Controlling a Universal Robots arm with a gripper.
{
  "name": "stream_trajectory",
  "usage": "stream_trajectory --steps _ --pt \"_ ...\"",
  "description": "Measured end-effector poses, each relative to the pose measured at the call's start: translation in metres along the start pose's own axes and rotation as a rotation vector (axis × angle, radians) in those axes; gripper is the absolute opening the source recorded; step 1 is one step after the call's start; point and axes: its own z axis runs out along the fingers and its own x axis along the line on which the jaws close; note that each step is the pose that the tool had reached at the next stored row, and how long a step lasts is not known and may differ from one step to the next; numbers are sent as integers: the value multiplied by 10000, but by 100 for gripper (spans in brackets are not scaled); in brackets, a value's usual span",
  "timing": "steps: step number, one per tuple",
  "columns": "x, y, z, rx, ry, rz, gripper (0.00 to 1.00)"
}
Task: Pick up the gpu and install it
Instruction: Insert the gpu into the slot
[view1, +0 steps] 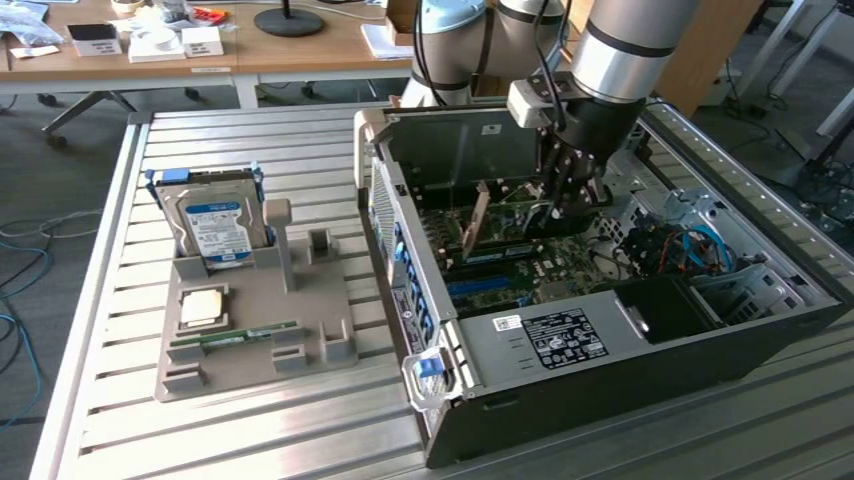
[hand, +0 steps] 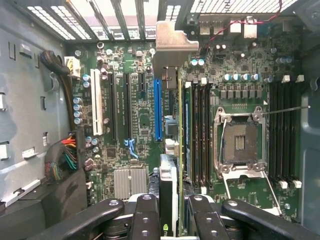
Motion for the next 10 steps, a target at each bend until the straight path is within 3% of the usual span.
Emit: stream_trajectory --steps 2,10 --pt "0 1 -1 -30 3 2 27" --pt "2 39 2 -30 1 1 27"
